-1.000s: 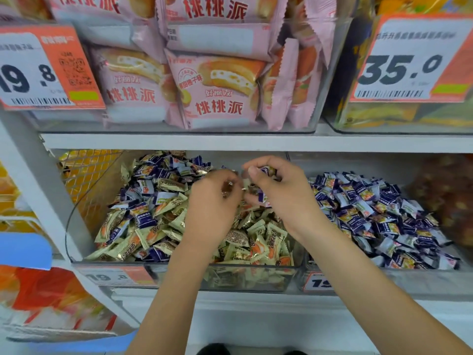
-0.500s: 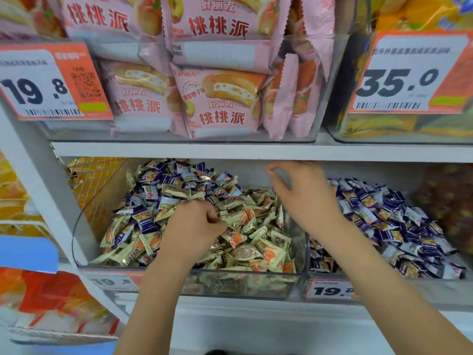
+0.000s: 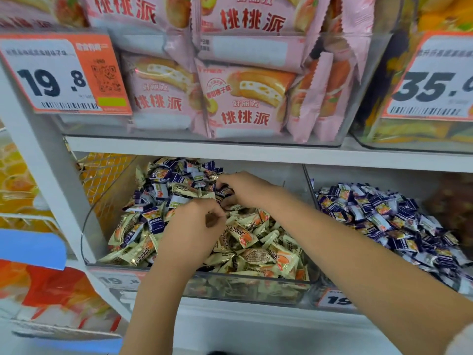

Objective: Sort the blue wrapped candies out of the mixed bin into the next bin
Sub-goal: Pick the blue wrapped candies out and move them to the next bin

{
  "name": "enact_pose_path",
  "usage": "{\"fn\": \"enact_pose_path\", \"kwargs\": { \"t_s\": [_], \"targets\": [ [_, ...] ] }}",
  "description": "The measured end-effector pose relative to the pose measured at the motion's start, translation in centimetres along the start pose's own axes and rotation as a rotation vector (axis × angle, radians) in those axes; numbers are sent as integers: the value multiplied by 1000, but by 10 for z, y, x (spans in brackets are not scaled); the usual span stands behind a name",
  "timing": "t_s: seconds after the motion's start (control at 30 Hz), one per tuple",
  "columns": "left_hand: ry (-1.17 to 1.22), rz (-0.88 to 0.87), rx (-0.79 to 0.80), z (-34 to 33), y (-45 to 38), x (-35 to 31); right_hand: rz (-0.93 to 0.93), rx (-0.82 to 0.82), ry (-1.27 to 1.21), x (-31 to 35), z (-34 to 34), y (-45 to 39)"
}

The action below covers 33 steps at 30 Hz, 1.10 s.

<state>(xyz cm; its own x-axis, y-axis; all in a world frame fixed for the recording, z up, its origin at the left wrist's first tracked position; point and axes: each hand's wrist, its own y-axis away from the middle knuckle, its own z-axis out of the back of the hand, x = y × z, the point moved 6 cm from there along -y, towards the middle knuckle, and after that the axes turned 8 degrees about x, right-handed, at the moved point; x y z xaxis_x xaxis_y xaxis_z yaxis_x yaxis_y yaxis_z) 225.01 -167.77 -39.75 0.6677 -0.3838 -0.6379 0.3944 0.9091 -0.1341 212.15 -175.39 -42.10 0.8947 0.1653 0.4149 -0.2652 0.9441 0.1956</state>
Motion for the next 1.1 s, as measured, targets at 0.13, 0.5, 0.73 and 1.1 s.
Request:
{"fn": "enact_pose_path", "kwargs": {
  "t_s": [0.13,0.5,0.73,1.1],
  "targets": [
    [55,-2,-104,15,11,5,40,72,107,5,-9,-4],
    [13,-46,-84,14,11,3,44,-25,-97,5,-4,-7],
    [35,-86,-74,12,11,-3,-170,-197,-580,-16,23,20],
    [37,-140,-57,3,20,-22,-200,-548,-1123,-37,49,110]
  ]
}}
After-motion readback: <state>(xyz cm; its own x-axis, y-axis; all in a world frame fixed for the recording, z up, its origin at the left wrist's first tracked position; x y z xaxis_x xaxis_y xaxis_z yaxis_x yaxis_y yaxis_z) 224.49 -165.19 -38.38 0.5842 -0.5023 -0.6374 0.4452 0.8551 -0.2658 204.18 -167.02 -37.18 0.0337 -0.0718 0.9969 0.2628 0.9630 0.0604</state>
